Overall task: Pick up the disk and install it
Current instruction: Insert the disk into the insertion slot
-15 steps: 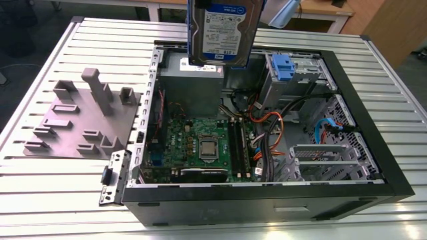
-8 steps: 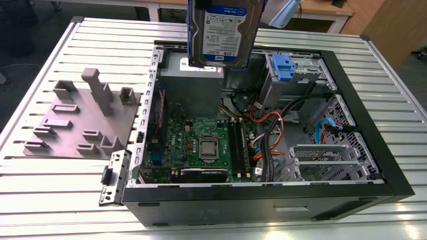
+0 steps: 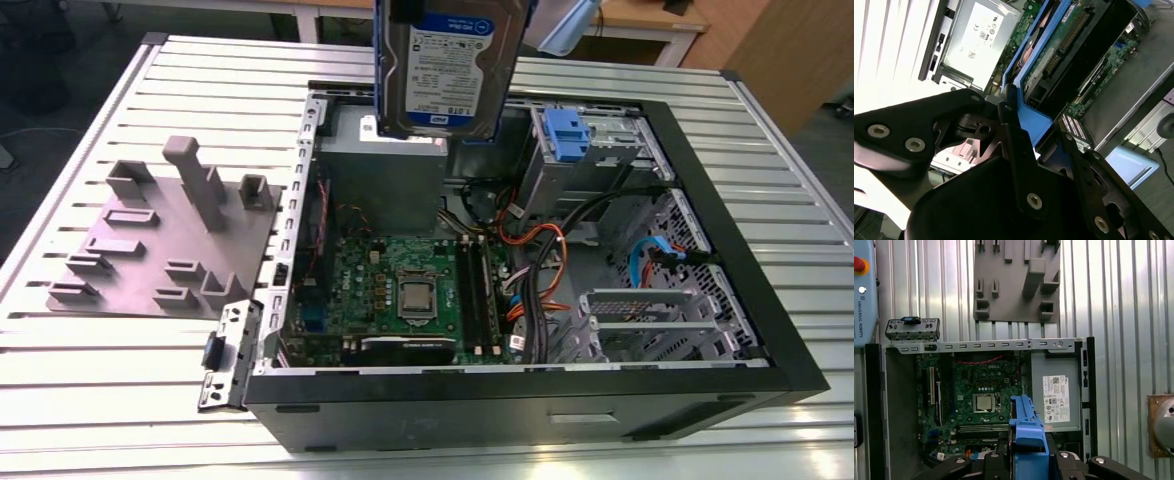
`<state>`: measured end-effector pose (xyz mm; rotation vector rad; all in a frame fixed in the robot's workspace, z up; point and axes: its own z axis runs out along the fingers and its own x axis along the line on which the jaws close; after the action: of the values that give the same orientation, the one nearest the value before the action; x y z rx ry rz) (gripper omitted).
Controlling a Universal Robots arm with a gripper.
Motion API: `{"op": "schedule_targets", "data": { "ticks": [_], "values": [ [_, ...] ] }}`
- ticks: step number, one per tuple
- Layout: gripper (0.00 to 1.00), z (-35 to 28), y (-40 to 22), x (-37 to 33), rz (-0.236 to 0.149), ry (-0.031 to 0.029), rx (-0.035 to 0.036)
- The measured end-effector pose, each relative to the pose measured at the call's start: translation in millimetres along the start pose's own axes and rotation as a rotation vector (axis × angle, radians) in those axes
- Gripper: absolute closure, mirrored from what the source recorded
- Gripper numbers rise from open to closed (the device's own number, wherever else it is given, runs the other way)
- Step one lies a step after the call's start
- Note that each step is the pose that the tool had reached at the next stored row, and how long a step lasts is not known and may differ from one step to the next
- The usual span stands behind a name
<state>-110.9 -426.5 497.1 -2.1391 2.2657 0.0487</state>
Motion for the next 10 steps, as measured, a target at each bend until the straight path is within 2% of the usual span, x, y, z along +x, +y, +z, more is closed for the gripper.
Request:
{"op": "schedule_targets", "data": {
  "ticks": [10],
  "values": [
    [0.64,-0.1,-0.1,1.7,0.000,0.0000,0.0000]
  ]
}}
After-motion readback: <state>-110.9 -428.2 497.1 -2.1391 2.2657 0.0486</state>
